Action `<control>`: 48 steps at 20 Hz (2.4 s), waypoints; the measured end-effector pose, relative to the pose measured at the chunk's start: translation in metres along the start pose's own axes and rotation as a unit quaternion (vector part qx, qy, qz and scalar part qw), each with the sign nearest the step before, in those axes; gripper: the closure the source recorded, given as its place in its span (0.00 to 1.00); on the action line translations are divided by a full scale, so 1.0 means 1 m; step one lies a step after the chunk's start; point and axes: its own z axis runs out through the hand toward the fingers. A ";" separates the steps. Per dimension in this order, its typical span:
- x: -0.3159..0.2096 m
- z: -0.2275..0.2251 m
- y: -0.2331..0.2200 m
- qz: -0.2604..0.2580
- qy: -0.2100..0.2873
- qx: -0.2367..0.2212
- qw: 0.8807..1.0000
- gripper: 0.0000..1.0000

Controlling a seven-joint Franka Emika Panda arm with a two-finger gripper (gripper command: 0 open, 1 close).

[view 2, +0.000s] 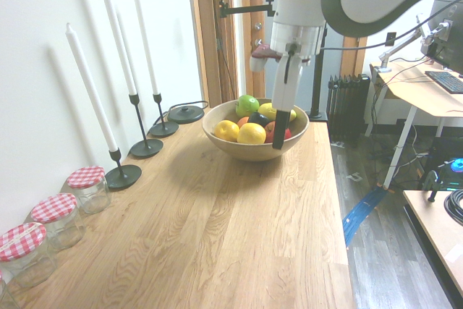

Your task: Take pear out of the basket

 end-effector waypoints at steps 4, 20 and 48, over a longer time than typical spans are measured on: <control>0.043 -0.004 0.024 0.024 -0.004 0.006 1.000 0.00; 0.133 0.068 0.004 0.039 -0.043 -0.017 0.998 0.00; 0.155 0.107 0.002 0.053 -0.067 -0.014 0.996 1.00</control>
